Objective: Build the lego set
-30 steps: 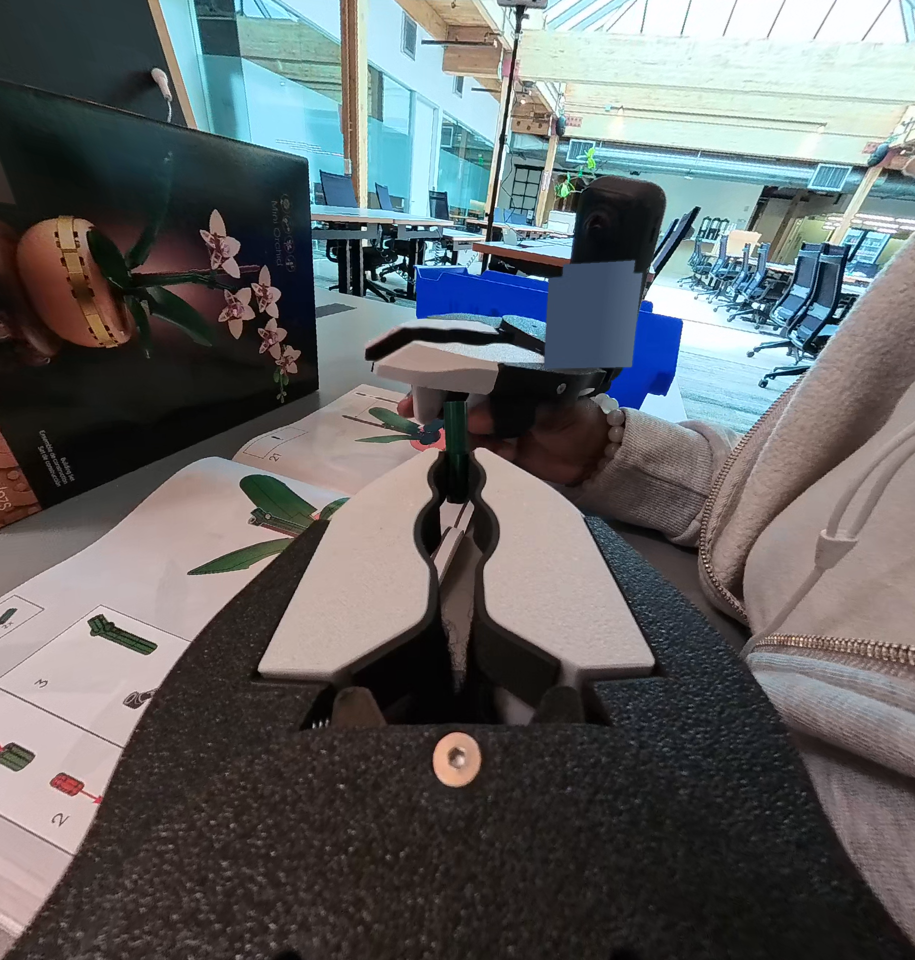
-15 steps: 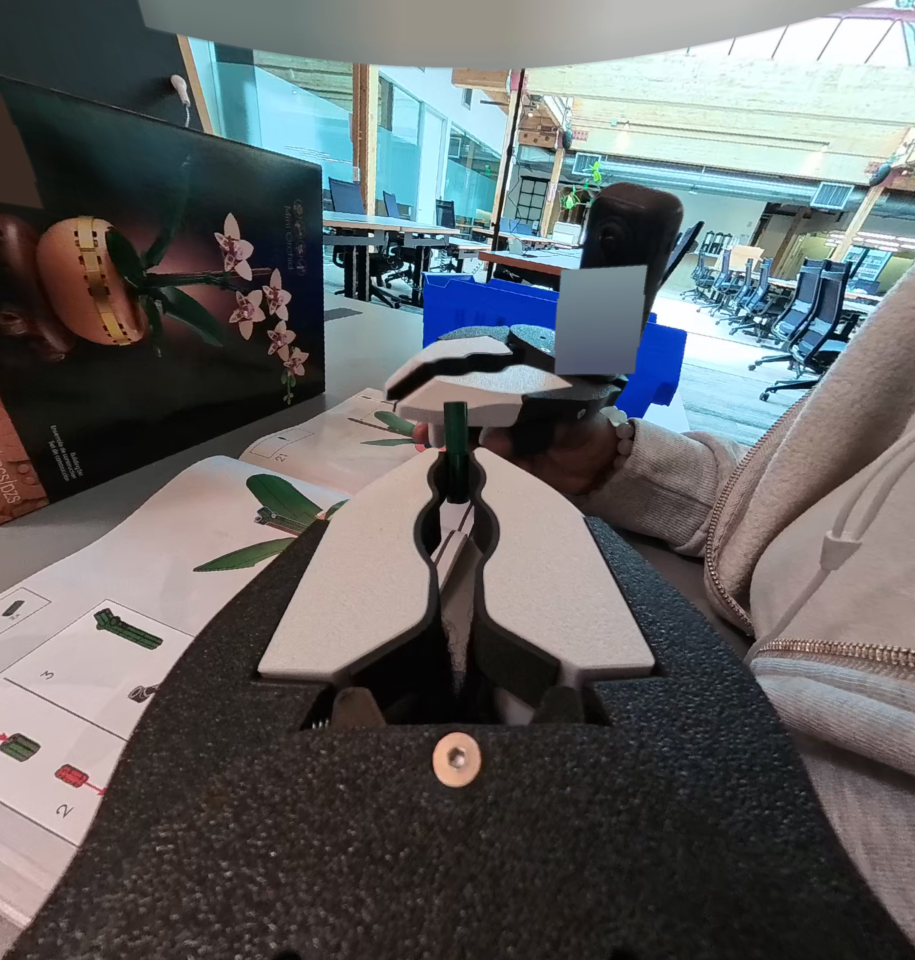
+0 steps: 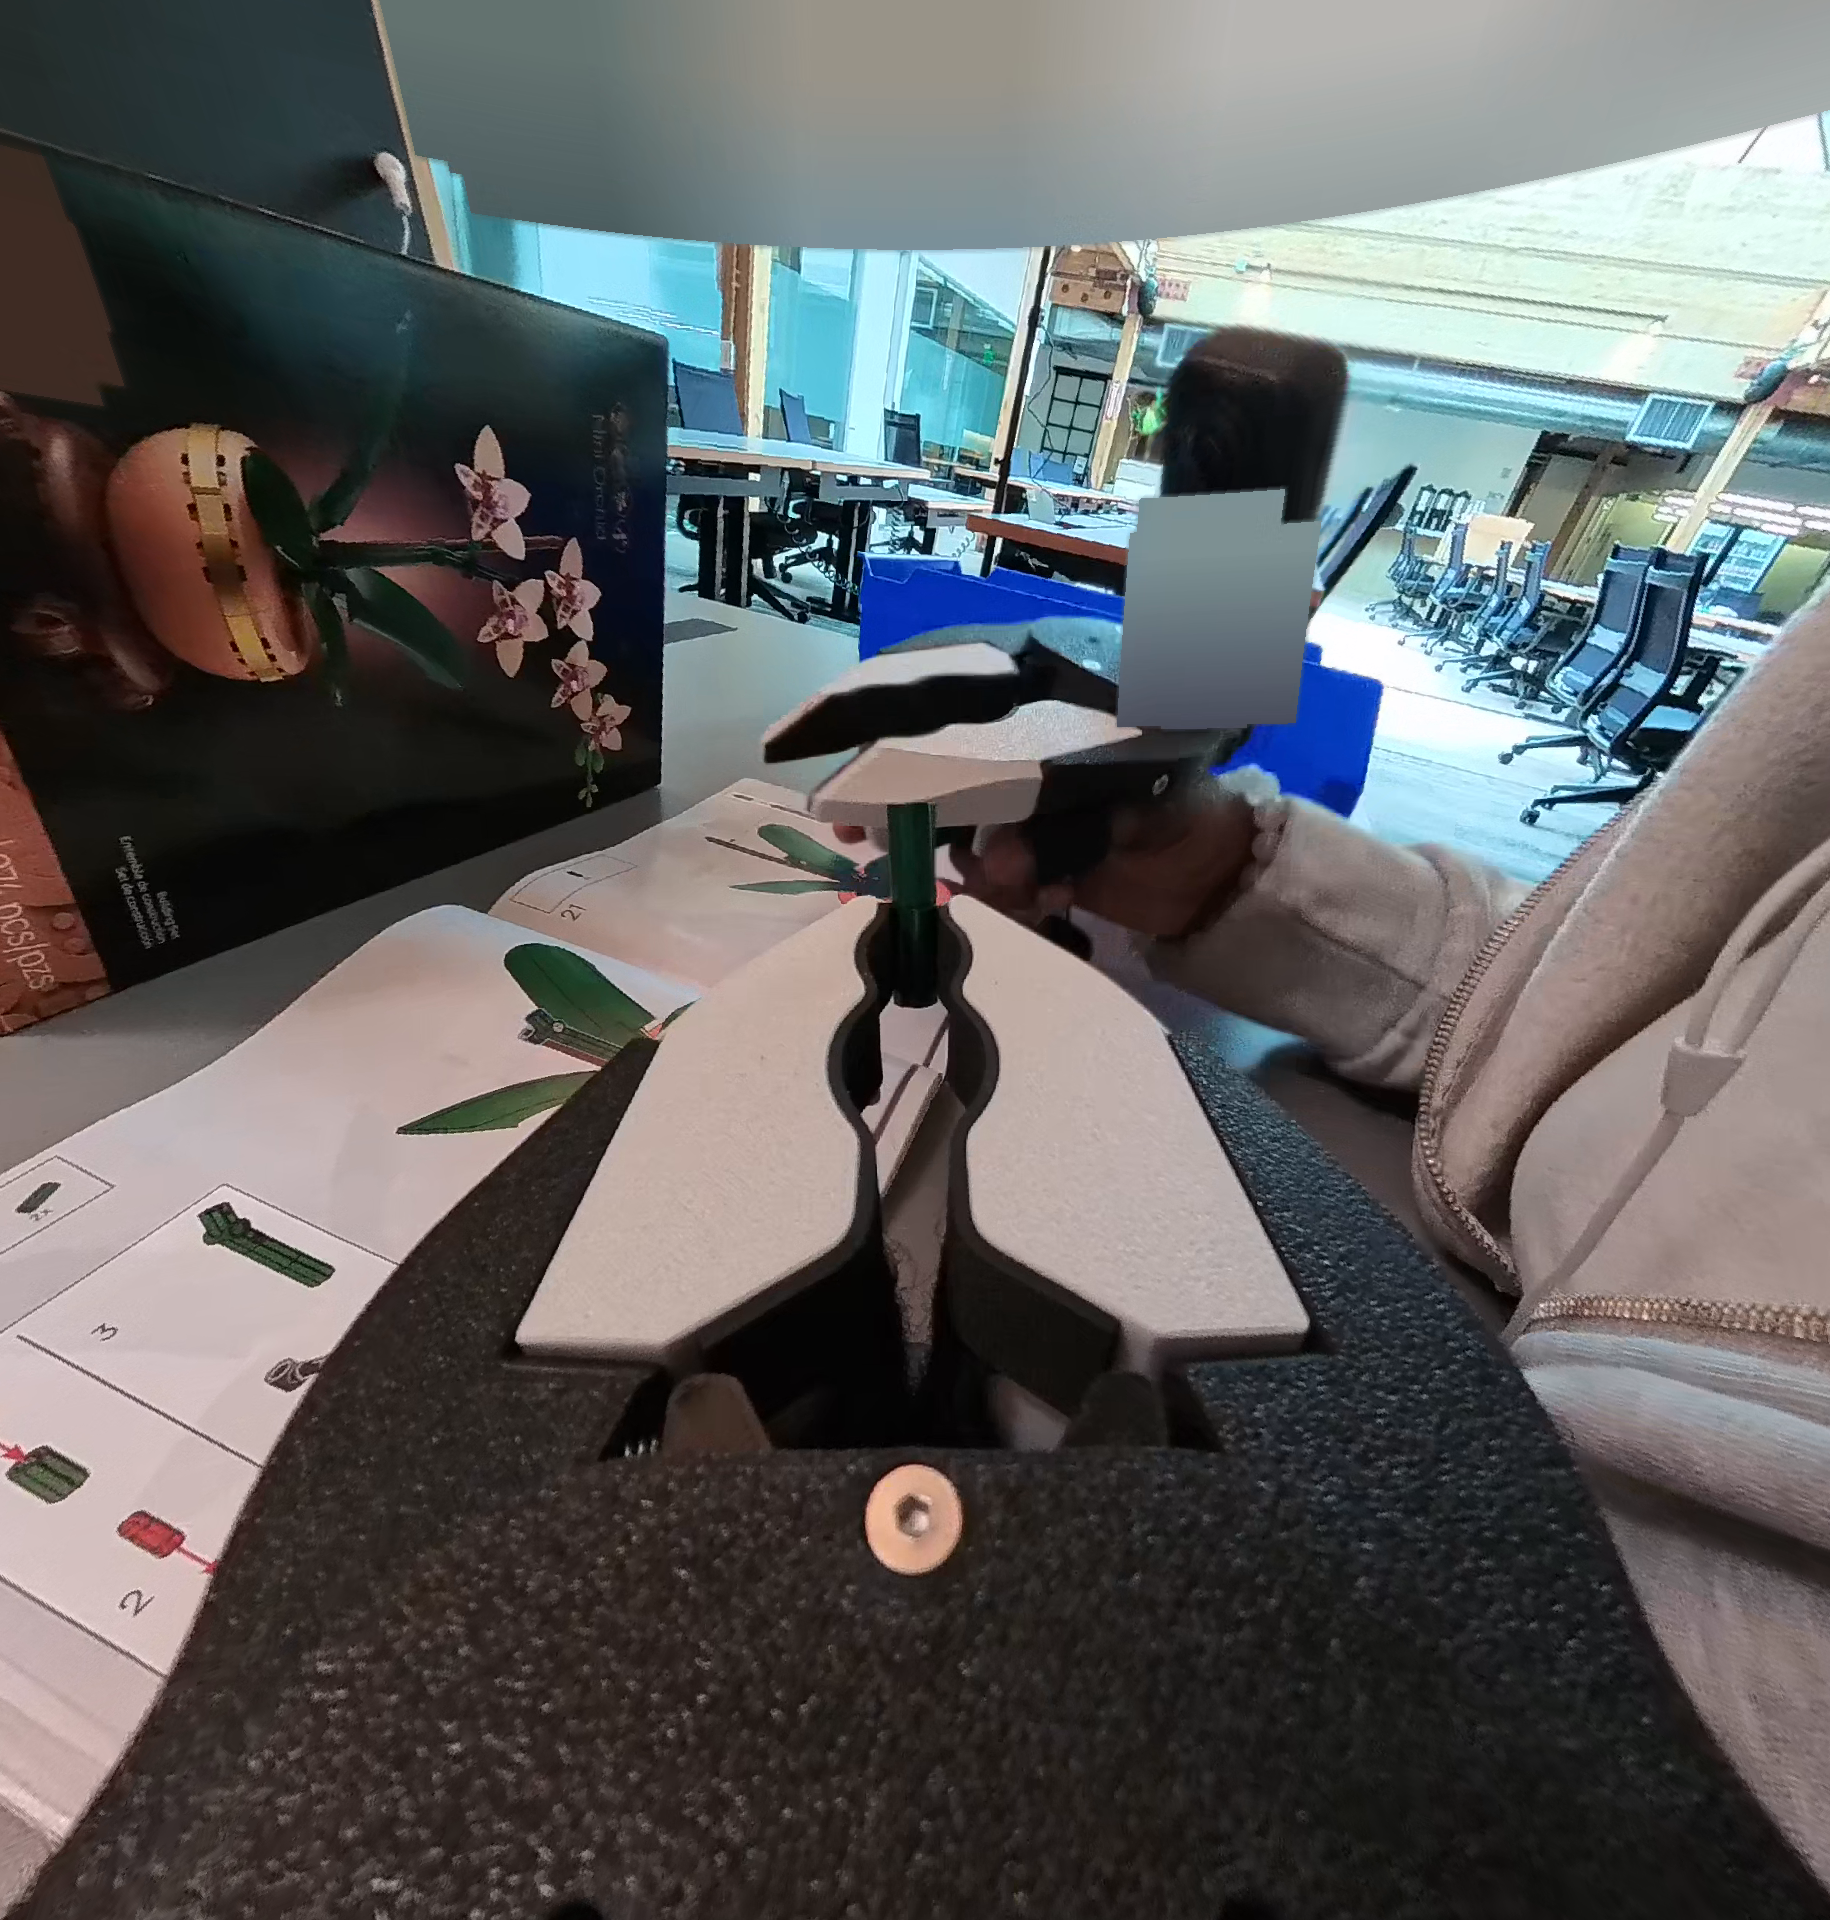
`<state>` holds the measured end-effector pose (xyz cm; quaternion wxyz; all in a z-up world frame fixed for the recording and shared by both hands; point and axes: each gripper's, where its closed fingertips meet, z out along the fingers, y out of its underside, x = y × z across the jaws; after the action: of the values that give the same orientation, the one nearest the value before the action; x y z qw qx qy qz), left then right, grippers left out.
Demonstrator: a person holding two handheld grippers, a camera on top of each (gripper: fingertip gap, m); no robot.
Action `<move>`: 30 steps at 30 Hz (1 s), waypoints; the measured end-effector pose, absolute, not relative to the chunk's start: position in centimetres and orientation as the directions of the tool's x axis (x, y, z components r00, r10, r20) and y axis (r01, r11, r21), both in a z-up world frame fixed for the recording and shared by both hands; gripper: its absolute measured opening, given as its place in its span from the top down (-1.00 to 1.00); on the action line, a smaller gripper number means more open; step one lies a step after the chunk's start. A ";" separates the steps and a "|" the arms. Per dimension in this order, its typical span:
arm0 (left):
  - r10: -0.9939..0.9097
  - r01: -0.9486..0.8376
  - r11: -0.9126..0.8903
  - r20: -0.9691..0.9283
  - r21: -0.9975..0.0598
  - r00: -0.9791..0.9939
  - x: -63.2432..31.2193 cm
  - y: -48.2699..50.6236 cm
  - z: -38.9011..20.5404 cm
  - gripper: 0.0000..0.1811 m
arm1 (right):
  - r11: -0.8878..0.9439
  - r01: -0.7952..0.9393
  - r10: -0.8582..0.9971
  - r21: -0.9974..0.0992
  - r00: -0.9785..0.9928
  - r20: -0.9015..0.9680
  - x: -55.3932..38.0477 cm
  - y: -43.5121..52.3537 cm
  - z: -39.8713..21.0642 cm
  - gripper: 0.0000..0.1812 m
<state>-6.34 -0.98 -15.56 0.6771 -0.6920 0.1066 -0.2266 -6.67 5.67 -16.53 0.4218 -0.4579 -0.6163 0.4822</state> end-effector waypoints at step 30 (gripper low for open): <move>-0.444 0.161 -0.077 0.178 -0.984 0.878 -6.5 -0.8 -15.8 0.93 | 0.405 0.675 0.831 -0.617 -0.553 -0.058 -6.3 8.6 -25.0 1.00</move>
<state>-6.50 -0.78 -15.80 0.6716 -0.6986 0.1014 -0.2250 -6.30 8.58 -25.01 0.1301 -0.4548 -0.8280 0.3010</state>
